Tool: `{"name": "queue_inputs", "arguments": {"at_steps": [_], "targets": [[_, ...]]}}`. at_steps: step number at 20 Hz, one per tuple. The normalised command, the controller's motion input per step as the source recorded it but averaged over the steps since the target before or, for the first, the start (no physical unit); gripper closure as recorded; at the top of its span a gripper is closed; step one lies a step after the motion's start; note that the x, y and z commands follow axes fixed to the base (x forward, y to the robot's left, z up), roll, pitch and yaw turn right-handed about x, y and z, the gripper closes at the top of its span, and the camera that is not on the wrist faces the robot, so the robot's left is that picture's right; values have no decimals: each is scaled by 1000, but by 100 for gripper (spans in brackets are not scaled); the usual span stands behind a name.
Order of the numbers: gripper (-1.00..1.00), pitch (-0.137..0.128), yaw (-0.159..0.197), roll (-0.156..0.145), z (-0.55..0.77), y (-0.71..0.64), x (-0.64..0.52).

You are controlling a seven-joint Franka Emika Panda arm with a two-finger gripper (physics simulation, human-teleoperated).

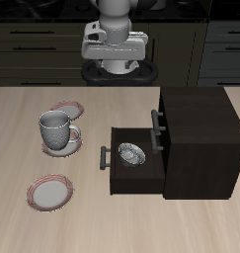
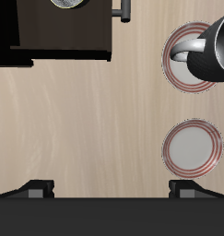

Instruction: Place the porcelain mug on top of the cabinet

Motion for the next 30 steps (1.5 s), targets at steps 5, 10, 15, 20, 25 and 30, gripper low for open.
{"name": "queue_inputs", "arguments": {"at_steps": [5, 10, 15, 20, 25, 30], "targets": [[-100, 35, -35, 37, -47, 10, -9], [-100, 0, 4, -30, 48, -45, 4], [-100, 10, 18, -40, 141, -384, 212], [-100, -3, 26, 27, 90, -439, 244], [-100, -16, 17, -27, 48, -484, 290], [-100, -2, 7, -20, 41, -383, 230]]}}
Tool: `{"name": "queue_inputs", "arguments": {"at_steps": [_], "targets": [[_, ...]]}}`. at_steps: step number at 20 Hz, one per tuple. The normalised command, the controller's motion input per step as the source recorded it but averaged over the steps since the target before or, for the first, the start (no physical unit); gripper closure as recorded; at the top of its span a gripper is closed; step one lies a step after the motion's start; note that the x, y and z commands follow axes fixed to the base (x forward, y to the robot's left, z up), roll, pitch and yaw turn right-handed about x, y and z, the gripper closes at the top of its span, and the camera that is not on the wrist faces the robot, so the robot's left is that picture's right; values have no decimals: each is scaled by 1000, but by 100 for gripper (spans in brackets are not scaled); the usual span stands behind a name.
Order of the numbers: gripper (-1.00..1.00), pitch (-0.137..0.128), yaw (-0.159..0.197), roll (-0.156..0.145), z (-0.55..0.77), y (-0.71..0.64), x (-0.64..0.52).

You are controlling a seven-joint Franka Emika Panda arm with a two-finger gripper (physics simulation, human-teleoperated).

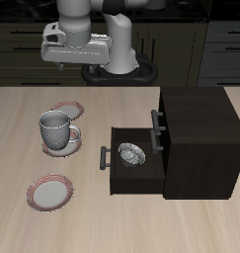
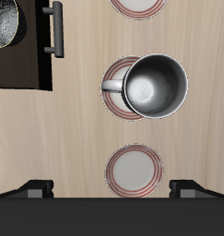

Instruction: Place the porcelain mug on top of the cabinet

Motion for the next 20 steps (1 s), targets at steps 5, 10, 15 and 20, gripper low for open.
{"name": "queue_inputs", "arguments": {"at_steps": [5, 10, 15, 20], "targets": [[-100, 2, 9, -13, 46, -401, 283], [-100, -2, -21, -1, -2, -341, 216], [-100, 9, 10, -19, -86, -331, 224], [-100, -8, -3, -42, -42, -353, 200]]}}
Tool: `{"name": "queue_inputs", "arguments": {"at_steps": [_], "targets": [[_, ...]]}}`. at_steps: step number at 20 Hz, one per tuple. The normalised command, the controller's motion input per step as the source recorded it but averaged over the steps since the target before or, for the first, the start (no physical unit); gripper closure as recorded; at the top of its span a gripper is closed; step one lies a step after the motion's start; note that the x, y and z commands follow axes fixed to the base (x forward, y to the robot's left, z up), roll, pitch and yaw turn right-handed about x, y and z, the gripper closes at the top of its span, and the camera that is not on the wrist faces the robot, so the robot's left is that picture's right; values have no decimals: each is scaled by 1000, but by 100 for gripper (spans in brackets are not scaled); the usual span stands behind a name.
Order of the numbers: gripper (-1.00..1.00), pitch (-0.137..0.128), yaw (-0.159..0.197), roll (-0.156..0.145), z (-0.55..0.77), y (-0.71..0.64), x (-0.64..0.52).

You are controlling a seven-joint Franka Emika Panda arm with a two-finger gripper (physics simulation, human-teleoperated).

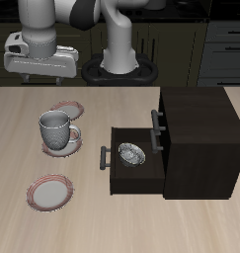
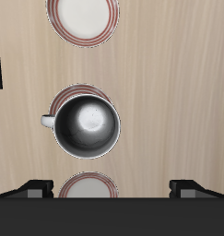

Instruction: Place the porcelain mug on top of the cabinet

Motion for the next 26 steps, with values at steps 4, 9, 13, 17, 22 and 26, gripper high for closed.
{"name": "queue_inputs", "arguments": {"at_steps": [4, 9, 13, 17, 22, 26], "targets": [[-100, -66, 33, -18, 22, -341, 207], [-100, 9, -21, 12, -42, -183, 144], [-100, -9, 28, 16, -164, -61, 87], [-100, -43, 55, -35, -296, 125, -40], [-100, -101, -26, -45, -325, -2, -100], [-100, -69, 4, -35, -219, 11, -128]]}}
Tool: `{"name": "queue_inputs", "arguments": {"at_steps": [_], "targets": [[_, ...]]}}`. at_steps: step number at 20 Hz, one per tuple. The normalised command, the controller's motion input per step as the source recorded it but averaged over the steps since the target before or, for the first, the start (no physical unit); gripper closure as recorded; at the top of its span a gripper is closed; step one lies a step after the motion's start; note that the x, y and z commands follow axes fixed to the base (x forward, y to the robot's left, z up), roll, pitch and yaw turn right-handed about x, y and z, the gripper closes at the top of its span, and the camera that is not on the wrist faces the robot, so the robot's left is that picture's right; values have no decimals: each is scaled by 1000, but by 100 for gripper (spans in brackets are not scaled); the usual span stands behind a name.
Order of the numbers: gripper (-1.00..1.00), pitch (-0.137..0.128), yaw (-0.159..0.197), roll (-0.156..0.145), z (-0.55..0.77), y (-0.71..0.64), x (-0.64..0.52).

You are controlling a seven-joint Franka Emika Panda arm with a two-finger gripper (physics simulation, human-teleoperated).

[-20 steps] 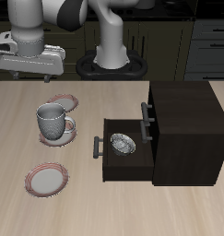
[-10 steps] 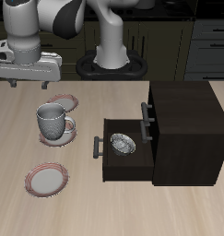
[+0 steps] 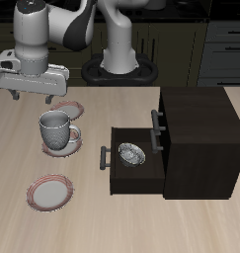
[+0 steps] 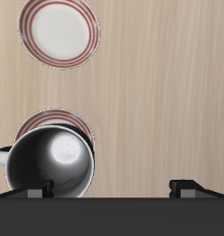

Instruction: Place the porcelain mug on top of the cabinet

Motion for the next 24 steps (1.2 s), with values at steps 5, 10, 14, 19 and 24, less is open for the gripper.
{"name": "queue_inputs", "arguments": {"at_steps": [5, 10, 14, 19, 24], "targets": [[-100, -30, 16, 1, -362, 83, -170], [-100, -12, -1, 6, -310, -27, -21], [-100, 7, -80, -30, -301, -163, 152], [-100, 38, -14, -10, -376, 44, 165], [100, 94, -32, 50, -589, 172, 121]]}}
